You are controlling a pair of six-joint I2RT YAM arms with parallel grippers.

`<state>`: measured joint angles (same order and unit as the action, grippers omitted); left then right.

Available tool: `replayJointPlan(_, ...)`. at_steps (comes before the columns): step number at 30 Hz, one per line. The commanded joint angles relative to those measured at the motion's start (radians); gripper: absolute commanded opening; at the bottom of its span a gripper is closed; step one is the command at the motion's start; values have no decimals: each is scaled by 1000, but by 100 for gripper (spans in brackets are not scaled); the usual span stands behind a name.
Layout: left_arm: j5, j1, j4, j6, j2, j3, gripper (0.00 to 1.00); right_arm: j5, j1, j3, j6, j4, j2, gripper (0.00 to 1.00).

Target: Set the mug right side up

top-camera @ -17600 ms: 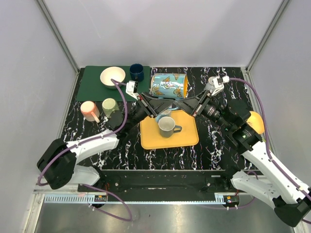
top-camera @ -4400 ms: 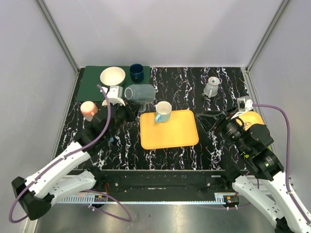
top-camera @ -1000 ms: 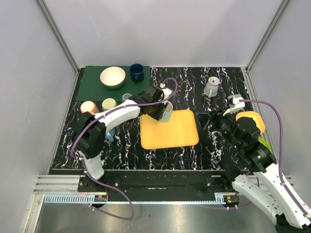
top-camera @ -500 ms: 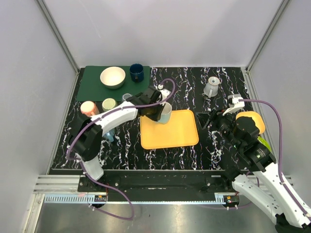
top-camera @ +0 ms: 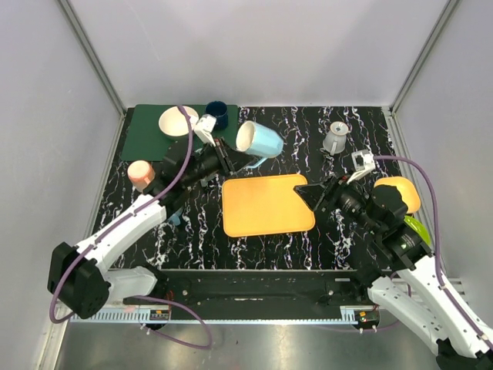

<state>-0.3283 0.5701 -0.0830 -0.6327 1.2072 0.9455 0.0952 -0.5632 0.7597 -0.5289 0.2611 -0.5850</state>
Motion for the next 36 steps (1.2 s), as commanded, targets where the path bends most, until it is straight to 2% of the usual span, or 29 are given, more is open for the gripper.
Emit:
replayJointPlan(1, -202, -7, -618, -353, -49, -51, 0, 335, -6, 20, -138, -182, -36, 75)
replayJointPlan(2, -216, -7, -668, -437, -43, -59, 0, 372, -6, 10, -204, -231, -42, 75)
replayJointPlan(3, -233, -7, -787, -484, -26, -68, 0, 423, -6, -11, -239, -338, -53, 75)
replayJointPlan(5, -238, -3, -903, -597, -5, -103, 0, 457, -4, -22, -317, -420, -70, 75)
replayJointPlan(7, -235, 4, -985, -636, -3, -128, 0, 491, -6, -22, -347, -492, -104, 75)
replayJointPlan(15, -224, 66, -896, -579, -51, -128, 0, 500, -6, 41, -375, -591, -255, 76)
replayJointPlan(22, -232, 85, -899, -581, -64, -136, 0, 468, -4, 82, -361, -635, -345, 73)
replayJointPlan(25, -232, 88, -900, -582, -72, -142, 0, 443, -4, 78, -361, -677, -361, 69)
replayJointPlan(28, -235, 93, -902, -585, -70, -145, 0, 436, -3, 44, -398, -784, -365, 61)
replayJointPlan(30, -239, 96, -891, -582, -69, -145, 0, 440, -1, 33, -419, -844, -372, 50)
replayJointPlan(31, -239, 97, -888, -581, -67, -145, 0, 445, -3, 36, -424, -858, -377, 47)
replayJointPlan(36, -255, 106, -857, -568, -64, -139, 0, 465, -3, 64, -419, -842, -407, 45)
